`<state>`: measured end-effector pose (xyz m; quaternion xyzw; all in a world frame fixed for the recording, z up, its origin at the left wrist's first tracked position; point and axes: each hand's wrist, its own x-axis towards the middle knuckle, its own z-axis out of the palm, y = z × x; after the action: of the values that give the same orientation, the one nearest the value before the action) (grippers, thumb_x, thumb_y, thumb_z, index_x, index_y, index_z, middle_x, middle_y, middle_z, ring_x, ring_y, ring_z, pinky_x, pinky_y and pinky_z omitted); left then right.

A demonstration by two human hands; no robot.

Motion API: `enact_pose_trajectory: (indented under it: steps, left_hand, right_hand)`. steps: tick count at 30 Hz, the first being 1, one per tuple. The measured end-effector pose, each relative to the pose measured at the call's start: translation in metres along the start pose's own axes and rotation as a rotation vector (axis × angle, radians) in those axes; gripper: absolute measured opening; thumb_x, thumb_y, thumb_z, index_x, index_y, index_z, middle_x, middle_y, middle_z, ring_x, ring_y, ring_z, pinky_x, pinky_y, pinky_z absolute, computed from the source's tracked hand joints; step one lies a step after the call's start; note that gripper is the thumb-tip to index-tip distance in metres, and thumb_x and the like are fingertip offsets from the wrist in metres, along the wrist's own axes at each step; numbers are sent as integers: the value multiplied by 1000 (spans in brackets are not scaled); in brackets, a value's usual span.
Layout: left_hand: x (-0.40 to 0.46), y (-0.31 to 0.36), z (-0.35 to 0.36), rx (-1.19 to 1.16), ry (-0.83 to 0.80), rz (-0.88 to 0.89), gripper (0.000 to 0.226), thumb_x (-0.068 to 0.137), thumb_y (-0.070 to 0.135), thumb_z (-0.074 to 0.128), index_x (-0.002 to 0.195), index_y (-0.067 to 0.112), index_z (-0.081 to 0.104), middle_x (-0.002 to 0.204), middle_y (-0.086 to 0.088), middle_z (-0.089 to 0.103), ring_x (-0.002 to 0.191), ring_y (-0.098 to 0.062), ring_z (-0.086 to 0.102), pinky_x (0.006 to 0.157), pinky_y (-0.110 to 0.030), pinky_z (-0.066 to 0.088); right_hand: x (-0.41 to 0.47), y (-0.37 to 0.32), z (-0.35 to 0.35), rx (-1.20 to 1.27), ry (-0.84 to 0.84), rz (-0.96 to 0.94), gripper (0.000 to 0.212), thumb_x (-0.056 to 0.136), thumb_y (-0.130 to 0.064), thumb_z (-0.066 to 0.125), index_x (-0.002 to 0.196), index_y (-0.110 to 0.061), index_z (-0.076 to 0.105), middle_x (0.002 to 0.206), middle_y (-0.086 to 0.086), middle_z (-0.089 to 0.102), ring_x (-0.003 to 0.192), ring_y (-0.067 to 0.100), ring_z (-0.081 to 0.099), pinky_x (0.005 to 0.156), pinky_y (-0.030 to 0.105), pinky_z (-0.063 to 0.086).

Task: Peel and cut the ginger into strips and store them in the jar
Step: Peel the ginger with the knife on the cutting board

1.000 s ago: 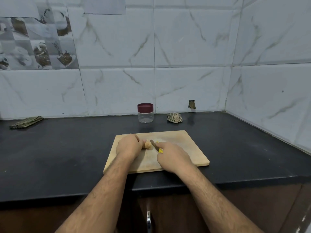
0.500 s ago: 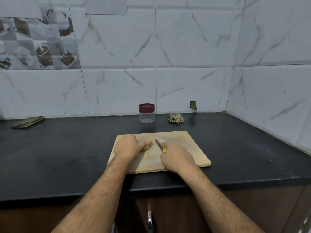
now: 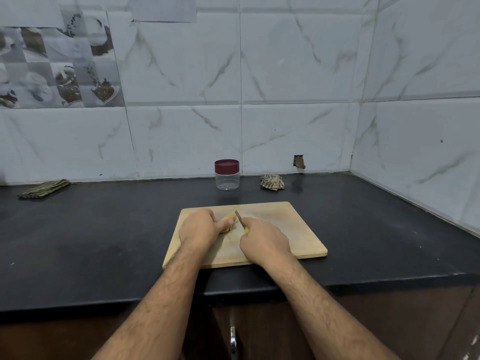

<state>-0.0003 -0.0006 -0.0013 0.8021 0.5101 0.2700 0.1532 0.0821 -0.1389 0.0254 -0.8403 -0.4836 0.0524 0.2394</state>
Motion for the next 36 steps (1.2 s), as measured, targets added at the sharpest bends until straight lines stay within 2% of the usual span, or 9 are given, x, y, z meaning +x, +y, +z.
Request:
enact_pose_trajectory:
  steps: [4, 9, 15, 19, 26, 30, 36]
  left_hand:
    - [0, -1, 1, -15, 11, 5, 55, 76, 72, 63, 63, 21, 46, 61, 7, 55, 65, -16, 55, 54, -28, 33]
    - [-2, 0, 2, -23, 18, -5, 54, 78, 69, 63, 62, 21, 46, 61, 7, 54, 65, -16, 54, 53, -27, 32]
    - [-2, 2, 1, -26, 7, -42, 52, 78, 68, 65, 61, 21, 49, 64, 6, 58, 73, -20, 60, 56, -28, 33]
    - [-1, 1, 0, -49, -17, -56, 56, 75, 72, 65, 60, 20, 49, 63, 6, 58, 70, -19, 59, 56, -27, 35]
    - [0, -2, -1, -61, -28, -43, 58, 75, 71, 65, 58, 19, 45, 58, 5, 53, 62, -18, 54, 53, -28, 34]
    - [0, -2, -1, -40, -25, -40, 60, 76, 70, 65, 55, 19, 41, 55, 5, 48, 58, -18, 50, 52, -27, 32]
    - [1, -1, -1, -29, -24, -53, 58, 77, 66, 67, 54, 18, 42, 54, 4, 48, 58, -19, 50, 50, -27, 30]
  right_hand:
    - [1, -2, 1, -15, 4, -12, 54, 88, -14, 43, 138, -33, 51, 132, -2, 60, 121, 24, 54, 85, 32, 43]
    - [8, -8, 3, -55, -26, 14, 51, 88, -13, 44, 135, -30, 54, 126, 1, 62, 115, 24, 57, 76, 31, 41]
    - [8, -12, 0, -110, -32, 17, 47, 90, -12, 45, 133, -26, 56, 126, 2, 62, 115, 23, 58, 77, 30, 41]
    - [2, -7, 1, -124, -75, 29, 36, 88, -12, 45, 119, -20, 61, 119, 5, 63, 111, 25, 58, 74, 29, 38]
    - [-3, -1, -6, -81, -19, 29, 58, 88, -10, 43, 144, -29, 47, 129, 3, 61, 119, 25, 54, 79, 29, 39]
    - [0, -1, -7, -14, 0, 24, 59, 87, -11, 42, 142, -31, 50, 128, 0, 62, 117, 24, 56, 79, 31, 44]
    - [4, -6, 1, 35, -12, 24, 54, 86, -12, 44, 134, -31, 57, 121, 0, 65, 111, 25, 58, 73, 30, 43]
